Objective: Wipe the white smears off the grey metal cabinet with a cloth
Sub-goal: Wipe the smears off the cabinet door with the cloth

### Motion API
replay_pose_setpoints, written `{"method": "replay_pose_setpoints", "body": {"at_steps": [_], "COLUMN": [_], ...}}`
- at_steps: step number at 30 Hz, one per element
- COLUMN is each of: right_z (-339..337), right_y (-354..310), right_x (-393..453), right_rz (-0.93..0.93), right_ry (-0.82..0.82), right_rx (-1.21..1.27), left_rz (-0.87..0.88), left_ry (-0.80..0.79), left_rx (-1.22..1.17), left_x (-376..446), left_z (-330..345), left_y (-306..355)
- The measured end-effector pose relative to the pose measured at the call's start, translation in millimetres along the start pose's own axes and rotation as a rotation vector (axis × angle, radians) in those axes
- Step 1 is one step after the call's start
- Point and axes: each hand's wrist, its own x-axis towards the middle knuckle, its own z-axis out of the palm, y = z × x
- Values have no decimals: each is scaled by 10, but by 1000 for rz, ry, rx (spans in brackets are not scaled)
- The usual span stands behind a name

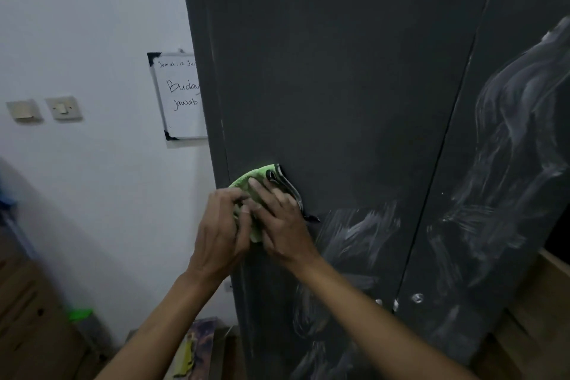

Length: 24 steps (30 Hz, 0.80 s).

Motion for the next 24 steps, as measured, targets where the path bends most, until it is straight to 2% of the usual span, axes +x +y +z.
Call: {"method": "replay_pose_setpoints", "body": {"at_steps": [4,9,12,17,24], "right_z": [-187,-382,-492,-771,-1227], "right_y": [193,236,191,383,1038], "right_x": [52,86,103,-92,-605], "right_rz": [-61,-92,-65,-1,147], "right_ry": [83,156,208,331,433], "right_rx": [55,46,52,76,-28], "left_rz": [10,-136,-116,-29,-230], "left_ry": [-55,84,142,165,108], "left_rx": [-23,86,297,449,553], "left_x": [-122,-187,-211,-230,-245], "left_z": [236,594,729,882,1271], "left_y": [58,129,61,-59,-18]}}
